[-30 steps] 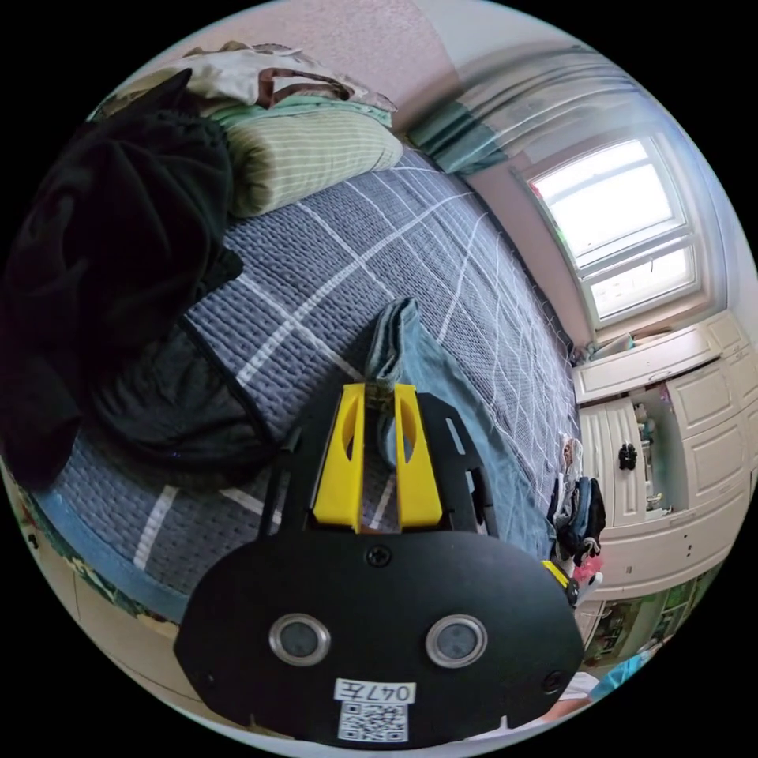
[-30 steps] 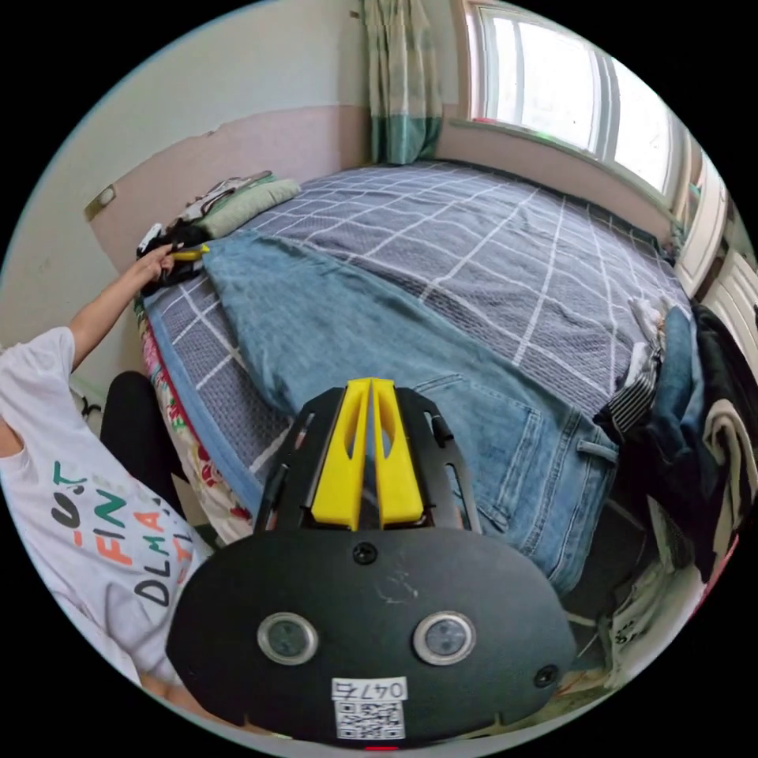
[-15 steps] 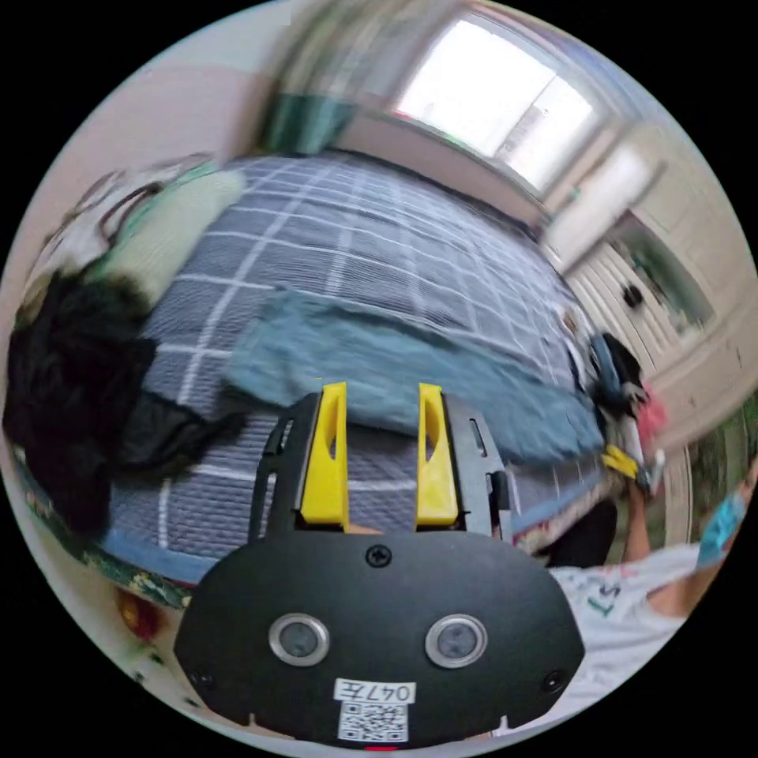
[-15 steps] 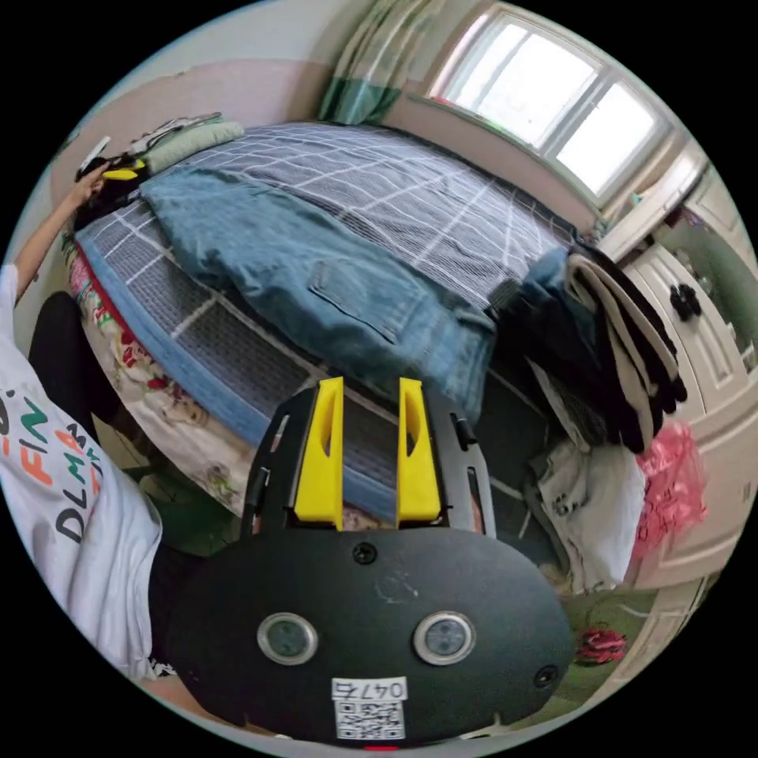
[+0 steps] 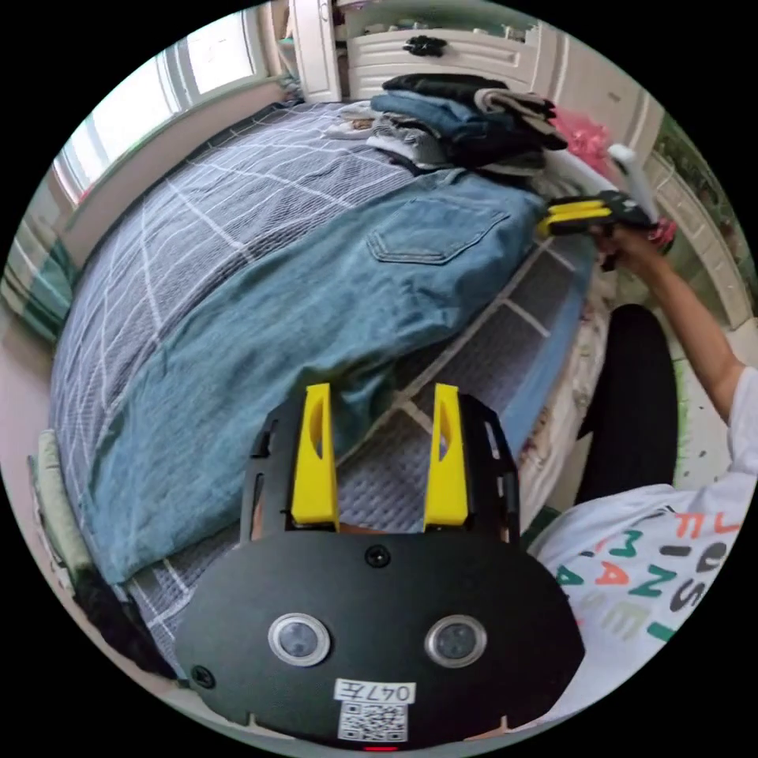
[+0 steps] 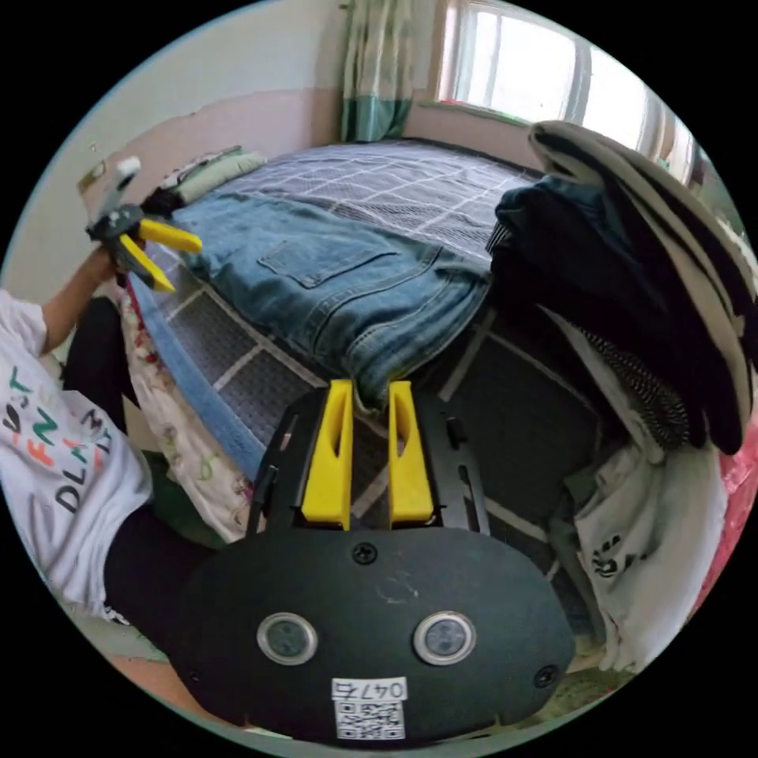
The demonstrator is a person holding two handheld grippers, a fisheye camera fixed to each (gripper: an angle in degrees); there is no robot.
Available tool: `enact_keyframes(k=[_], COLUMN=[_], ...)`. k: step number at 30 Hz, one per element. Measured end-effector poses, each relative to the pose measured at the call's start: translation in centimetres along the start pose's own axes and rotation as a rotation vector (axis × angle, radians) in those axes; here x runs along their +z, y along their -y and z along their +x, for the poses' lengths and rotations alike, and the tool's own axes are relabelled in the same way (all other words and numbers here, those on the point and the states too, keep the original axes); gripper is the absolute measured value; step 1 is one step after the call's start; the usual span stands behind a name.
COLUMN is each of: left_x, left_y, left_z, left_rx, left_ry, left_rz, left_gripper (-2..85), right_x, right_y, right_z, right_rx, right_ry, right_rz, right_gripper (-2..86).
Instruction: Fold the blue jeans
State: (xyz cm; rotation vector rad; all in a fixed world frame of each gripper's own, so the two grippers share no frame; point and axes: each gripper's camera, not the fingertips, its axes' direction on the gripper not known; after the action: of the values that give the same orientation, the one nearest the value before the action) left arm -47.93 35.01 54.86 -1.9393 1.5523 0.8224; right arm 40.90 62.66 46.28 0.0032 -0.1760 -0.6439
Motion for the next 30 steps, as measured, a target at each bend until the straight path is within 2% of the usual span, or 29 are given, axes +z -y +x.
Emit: enact_keyframes(k=[2,3,5,6,10,13,15,17,19,20,22,24,25,28,30], left_x=[0.0,-0.4,-1.0,-1.3,-2.3,-1.2,-0.1,-0.5,-3.0,-3.8,-5.8,-5.8,-5.4,-4.4,-3.3], left_y=[1.1,1.9,3.7,4.8,7.3,7.8,7.1,5.9,3.4,2.7,0.5,0.4,0.9,2.9,4.1], left_z=[-0.1,-0.5,-2.0,-3.0,-7.3,-8.3,-8.0,-8.2,-9.6,-10.0,-10.5,-9.8,-9.2,-8.2,-8.2], left_rx=[0.005,0.042,0.096,0.151,0.241,0.242,0.24,0.213,0.114,0.086,0.006,0.004,0.013,-0.003,-0.041], left_ry=[0.121,0.094,-0.037,-0.17,-0.536,-0.649,-0.66,-0.671,-0.701,-0.681,-0.527,-0.439,-0.409,-0.401,-0.406], left_rz=[-0.022,-0.033,-0.132,-0.218,-0.305,-0.318,-0.336,-0.254,-0.056,-0.015,0.058,0.033,0.017,0.069,0.083], left_gripper=[5.0,3.9,3.0,2.7,3.3,6.5,8.4,9.6,10.6,10.7,10.7,10.8,10.7,10.4,10.2], right_x=[-2.0,-3.3,-4.8,-5.6,-7.1,-6.7,-3.5,-0.7,0.5,-0.1,-2.6,-5.9,-6.3,-4.5,-0.3], right_y=[1.5,2.9,5.3,6.8,9.6,9.1,7.0,4.9,3.1,2.3,2.0,3.8,4.6,9.7,13.5], right_z=[0.1,0.2,0.1,0.0,0.2,0.9,1.5,1.7,1.6,1.6,1.3,-1.1,-1.9,-6.2,-8.9], right_rx=[-0.013,-0.034,-0.071,-0.098,-0.12,-0.092,-0.055,-0.028,-0.014,0.018,0.058,0.002,-0.025,-0.163,-0.271], right_ry=[0.0,0.006,-0.008,-0.028,-0.026,0.078,0.17,0.216,0.2,0.189,0.134,-0.004,-0.029,-0.149,-0.227], right_rz=[0.015,0.006,-0.031,-0.055,-0.114,-0.194,-0.292,-0.368,-0.395,-0.363,-0.234,-0.061,-0.037,-0.056,-0.141], right_gripper=[1.3,1.3,1.2,1.2,1.2,1.2,1.6,2.2,2.7,2.8,3.2,4.9,5.6,7.6,6.9])
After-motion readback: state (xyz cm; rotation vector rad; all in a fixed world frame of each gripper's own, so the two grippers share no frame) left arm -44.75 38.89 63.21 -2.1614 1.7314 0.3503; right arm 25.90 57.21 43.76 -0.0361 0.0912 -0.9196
